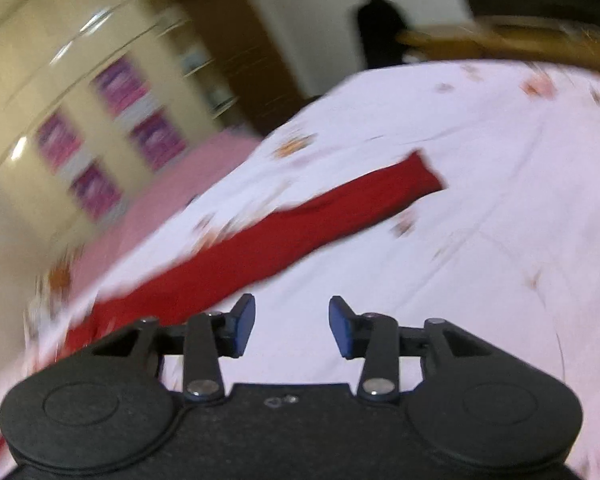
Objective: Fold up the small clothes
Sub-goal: 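Grasp the red sweater sleeve cuff with the right tool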
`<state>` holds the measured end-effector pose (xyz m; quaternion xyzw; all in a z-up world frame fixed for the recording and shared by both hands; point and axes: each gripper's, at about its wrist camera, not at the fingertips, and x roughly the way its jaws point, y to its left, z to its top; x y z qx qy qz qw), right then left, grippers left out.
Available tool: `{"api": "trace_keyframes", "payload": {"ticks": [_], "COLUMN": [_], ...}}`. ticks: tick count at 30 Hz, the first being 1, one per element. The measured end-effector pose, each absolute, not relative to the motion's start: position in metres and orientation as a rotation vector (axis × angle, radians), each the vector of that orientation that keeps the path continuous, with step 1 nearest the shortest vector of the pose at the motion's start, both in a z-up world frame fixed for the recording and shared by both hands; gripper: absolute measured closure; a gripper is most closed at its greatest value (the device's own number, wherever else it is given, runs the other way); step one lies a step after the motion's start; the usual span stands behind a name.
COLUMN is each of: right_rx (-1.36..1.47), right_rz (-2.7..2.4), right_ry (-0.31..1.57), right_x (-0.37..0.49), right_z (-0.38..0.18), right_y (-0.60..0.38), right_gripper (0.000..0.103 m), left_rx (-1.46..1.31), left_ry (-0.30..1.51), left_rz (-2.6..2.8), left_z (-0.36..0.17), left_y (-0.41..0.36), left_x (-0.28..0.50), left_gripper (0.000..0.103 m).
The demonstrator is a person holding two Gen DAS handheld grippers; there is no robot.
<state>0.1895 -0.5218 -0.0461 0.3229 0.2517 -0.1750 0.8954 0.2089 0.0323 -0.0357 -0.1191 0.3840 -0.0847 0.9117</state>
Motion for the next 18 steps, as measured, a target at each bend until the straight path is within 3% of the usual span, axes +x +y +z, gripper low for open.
{"api": "trace_keyframes", "payload": {"ticks": [6, 13, 15, 16, 17, 18], "right_rx": [0.900, 0.941, 0.924, 0.905, 0.883, 0.849], "right_rz": [-0.464, -0.459, -0.468, -0.483, -0.491, -0.495], "right_ry": [0.477, 0.468, 0.474, 0.489, 0.503, 0.508], "right_x": [0.242, 0.275, 0.279, 0.281, 0.284, 0.286], "right_z": [-0.103, -0.139, -0.141, -0.142, -0.140, -0.138], "right_y": [-0.605, -0.624, -0.625, -0.626, -0.626, -0.623], "right_gripper": [0.061, 0.067, 0.077, 0.090, 0.096, 0.097], "left_rx": [-0.249, -0.269, -0.262, -0.263, -0.269, -0.279], "left_ry": [0.860, 0.911, 0.913, 0.914, 0.913, 0.912], "left_rz": [-0.117, -0.071, -0.059, -0.049, -0.036, -0.025], "left_z": [-0.064, -0.085, -0.088, -0.089, -0.090, -0.091], "left_y": [0.038, 0.045, 0.047, 0.050, 0.054, 0.058], "left_x": [0.240, 0.270, 0.275, 0.277, 0.279, 0.280], "left_gripper": [0.000, 0.000, 0.000, 0.000, 0.000, 0.000]}}
